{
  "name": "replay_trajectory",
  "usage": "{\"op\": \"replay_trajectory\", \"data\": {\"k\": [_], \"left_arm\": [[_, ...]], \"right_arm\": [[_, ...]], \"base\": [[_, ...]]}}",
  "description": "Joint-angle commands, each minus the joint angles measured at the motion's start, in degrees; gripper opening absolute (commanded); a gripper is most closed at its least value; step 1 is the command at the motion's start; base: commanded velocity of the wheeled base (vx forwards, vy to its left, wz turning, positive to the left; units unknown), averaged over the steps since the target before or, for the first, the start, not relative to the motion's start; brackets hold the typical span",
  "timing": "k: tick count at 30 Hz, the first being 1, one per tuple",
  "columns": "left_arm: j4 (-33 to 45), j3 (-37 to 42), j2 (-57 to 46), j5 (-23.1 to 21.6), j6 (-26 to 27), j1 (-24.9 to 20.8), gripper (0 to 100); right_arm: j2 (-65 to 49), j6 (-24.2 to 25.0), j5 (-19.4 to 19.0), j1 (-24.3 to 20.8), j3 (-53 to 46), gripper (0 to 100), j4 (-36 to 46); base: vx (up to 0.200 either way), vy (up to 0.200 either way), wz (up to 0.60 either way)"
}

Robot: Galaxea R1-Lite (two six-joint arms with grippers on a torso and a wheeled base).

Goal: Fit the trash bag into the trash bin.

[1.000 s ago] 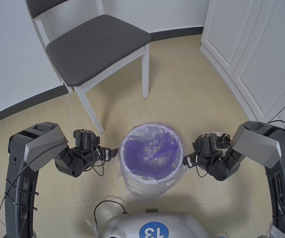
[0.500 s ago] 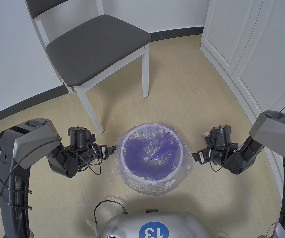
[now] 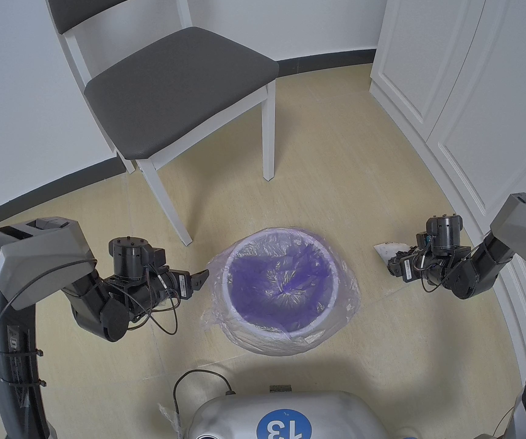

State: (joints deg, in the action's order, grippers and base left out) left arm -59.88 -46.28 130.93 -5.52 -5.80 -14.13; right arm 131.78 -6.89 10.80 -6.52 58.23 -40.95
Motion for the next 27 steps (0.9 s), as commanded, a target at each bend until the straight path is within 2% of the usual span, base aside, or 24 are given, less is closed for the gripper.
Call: {"op": "replay_trajectory", "data": {"k": [1,2,6,10,15,16,22,24,27], "left_arm": [[-5.3,6.9,-3.4,0.1,-1.2,-0.1,100],[-5.7,7.1,-3.5,0.1,-1.2,-0.1,100],[-15.0,14.2,-5.4,-0.2,-1.8,-0.2,100],[-16.0,14.0,-5.9,-1.2,-1.7,0.2,100],[-16.0,15.0,-7.4,-1.2,-1.7,0.5,100],[-16.0,15.0,-7.6,-1.2,-1.7,0.5,100],[-16.0,14.3,-8.2,-1.2,-1.5,0.5,100],[-16.0,14.3,-8.2,-1.2,-1.3,0.4,100],[-16.1,14.5,-8.8,-1.2,-1.1,0.1,100]], "right_arm": [[6.6,-0.1,-0.3,3.2,6.7,100,1.6],[6.6,-0.1,-0.3,3.3,7.0,100,1.7],[12.1,-0.1,-0.3,5.5,14.5,100,5.2],[16.0,0.1,-2.3,5.9,18.6,100,7.7],[19.0,-0.1,-2.4,6.0,20.8,100,8.9],[19.3,0.0,-2.4,6.1,21.3,0,9.2],[20.5,0.6,-2.4,6.3,24.9,0,12.6],[19.5,0.5,-2.4,6.1,23.7,0,12.5],[10.9,-0.1,-3.0,4.8,17.3,0,12.4]], "base": [[0.0,0.0,0.0],[0.0,0.0,0.0],[0.0,0.0,0.0],[0.0,0.0,0.0],[0.0,0.0,0.0],[0.0,0.0,0.0],[0.0,0.0,0.0],[0.0,0.0,0.0],[0.0,0.0,0.0]]}}
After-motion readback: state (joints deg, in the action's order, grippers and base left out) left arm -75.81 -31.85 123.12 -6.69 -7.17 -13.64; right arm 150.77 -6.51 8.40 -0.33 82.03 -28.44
